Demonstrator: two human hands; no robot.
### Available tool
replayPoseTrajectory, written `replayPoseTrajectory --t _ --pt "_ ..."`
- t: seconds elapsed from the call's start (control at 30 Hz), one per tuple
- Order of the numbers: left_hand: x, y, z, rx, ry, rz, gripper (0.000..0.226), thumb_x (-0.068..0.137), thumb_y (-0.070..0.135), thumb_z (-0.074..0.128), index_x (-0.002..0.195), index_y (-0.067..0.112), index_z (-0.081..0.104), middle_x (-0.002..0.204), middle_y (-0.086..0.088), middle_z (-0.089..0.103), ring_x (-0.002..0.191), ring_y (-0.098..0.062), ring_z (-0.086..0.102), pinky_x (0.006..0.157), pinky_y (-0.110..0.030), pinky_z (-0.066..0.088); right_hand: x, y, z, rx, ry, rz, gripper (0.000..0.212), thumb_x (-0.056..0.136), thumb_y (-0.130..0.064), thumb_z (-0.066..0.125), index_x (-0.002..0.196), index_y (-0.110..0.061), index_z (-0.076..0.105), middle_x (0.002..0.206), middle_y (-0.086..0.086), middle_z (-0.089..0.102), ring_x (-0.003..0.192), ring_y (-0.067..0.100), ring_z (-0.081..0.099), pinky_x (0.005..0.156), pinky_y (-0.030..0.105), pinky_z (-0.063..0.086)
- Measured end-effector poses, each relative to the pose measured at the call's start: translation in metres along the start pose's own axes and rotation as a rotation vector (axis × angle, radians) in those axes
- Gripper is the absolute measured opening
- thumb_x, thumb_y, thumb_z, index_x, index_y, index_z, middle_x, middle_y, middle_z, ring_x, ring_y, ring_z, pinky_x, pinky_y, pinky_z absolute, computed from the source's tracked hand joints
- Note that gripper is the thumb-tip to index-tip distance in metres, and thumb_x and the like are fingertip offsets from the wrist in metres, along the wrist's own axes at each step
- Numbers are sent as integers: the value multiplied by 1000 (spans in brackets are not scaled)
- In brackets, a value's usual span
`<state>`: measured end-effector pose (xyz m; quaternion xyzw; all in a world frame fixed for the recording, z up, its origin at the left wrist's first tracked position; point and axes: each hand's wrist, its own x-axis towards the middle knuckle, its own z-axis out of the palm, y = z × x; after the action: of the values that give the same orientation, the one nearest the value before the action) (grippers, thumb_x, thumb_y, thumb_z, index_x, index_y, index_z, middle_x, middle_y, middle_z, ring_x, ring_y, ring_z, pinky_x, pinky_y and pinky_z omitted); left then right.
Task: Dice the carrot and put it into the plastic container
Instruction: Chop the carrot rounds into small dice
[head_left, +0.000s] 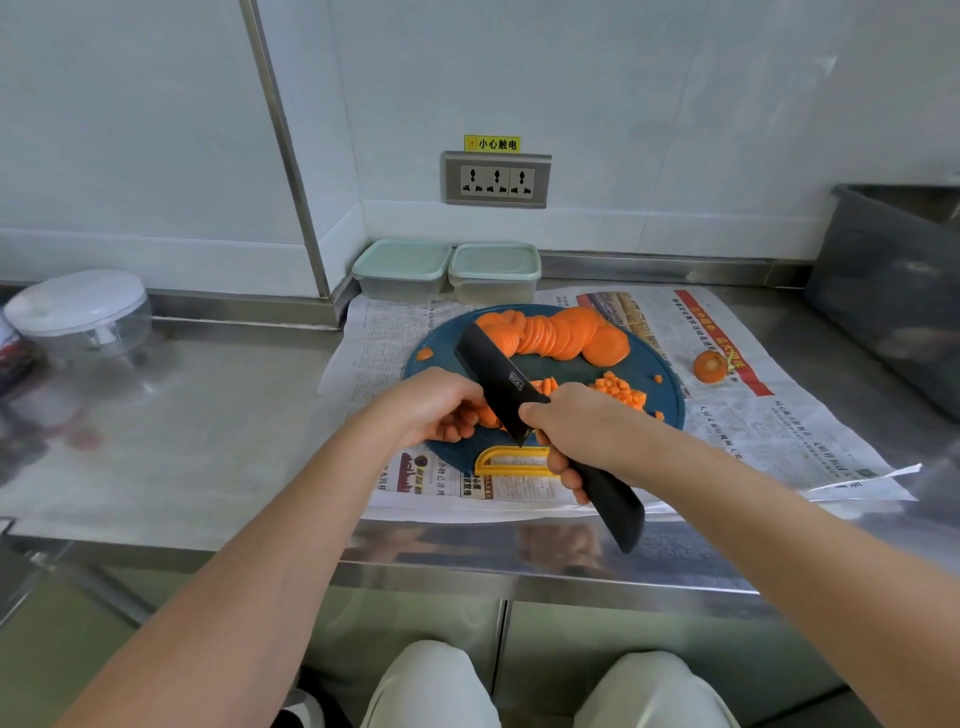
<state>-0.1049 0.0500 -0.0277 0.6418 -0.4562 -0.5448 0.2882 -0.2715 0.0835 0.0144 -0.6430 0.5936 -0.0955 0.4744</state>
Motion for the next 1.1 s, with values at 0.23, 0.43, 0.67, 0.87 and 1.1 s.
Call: replayPoseTrajectory --t 0.23,0.43,0.67,0.87,1.1 --pt "0 6 -1 9 -56 -18 15 91 2 52 83 0 64 48 1 58 50 -10 44 39 -15 32 0 -5 -4 0 -23 68 31 100 -26 39 76 -8 46 48 6 47 36 19 42 42 24 42" --pt "3 8 -1 16 -74 -50 14 92 0 48 86 0 61 53 -2 61 48 -10 44 38 -15 31 2 -5 -3 -11 -16 84 28 99 -24 40 77 -10 46 44 4 47 35 18 42 42 22 42" --pt "4 9 -2 32 -84 -45 15 92 1 48 86 1 61 51 -1 59 46 -9 43 39 -15 30 8 -3 -7 12 -57 107 29 99 -26 42 76 -9 48 41 4 49 29 15 43 36 17 41" --pt "1 9 0 48 -92 -38 16 93 1 47 84 2 60 46 1 57 47 -10 42 40 -15 30 12 -3 -4 14 -46 107 28 99 -25 43 77 -8 48 39 3 49 28 14 42 35 17 41" --pt "4 6 0 75 -58 -26 15 91 2 50 80 4 60 58 -4 54 50 -11 43 42 -16 30 16 -1 11 -12 8 88 28 100 -18 39 76 -5 46 49 8 48 30 16 42 36 18 40"
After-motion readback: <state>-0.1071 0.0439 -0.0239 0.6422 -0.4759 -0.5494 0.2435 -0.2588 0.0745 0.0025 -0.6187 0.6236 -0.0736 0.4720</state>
